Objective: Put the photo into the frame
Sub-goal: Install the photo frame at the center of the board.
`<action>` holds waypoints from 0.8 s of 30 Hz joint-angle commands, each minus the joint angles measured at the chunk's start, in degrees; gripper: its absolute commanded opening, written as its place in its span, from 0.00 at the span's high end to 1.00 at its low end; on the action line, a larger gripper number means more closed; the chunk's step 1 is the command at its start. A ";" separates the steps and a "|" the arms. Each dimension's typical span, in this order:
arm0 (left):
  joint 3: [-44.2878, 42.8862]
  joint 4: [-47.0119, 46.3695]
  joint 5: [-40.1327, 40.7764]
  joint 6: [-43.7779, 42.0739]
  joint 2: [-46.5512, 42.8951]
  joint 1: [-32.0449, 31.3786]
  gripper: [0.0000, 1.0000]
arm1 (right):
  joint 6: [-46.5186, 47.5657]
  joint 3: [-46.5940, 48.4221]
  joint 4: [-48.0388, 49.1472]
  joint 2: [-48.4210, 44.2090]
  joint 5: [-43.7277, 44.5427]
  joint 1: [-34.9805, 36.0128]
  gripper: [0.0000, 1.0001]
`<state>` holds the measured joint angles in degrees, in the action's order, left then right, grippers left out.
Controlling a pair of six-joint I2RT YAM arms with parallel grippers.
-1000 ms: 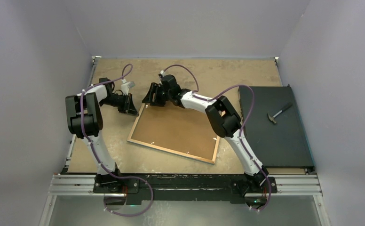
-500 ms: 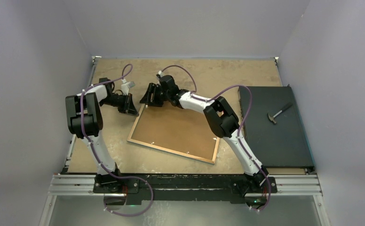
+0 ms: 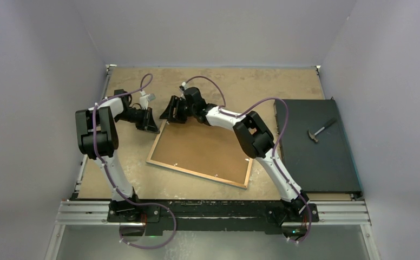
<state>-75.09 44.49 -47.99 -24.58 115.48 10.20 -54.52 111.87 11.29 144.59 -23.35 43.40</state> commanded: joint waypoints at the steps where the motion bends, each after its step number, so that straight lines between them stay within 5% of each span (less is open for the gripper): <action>1: 1.08 -1.60 3.25 -1.51 0.01 -1.41 0.96 | -1.17 -0.71 -2.18 1.60 -4.80 1.83 0.41; 11: 0.88 -0.78 3.50 -2.24 -1.44 -1.37 0.96 | -1.12 4.25 -4.76 3.26 -10.84 1.82 0.37; 17: -1.17 1.46 3.02 -2.74 -2.34 -0.62 0.95 | 11.69 7.89 -14.84 -3.43 -0.72 0.22 0.24; 24: -8.72 8.84 2.34 -4.99 -4.79 2.34 0.76 | 32.61 -15.39 -13.88 -27.20 13.85 1.15 0.18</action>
<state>-78.30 49.32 -45.12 -26.59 114.63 10.55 -37.43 107.50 -1.34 134.19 -18.72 43.57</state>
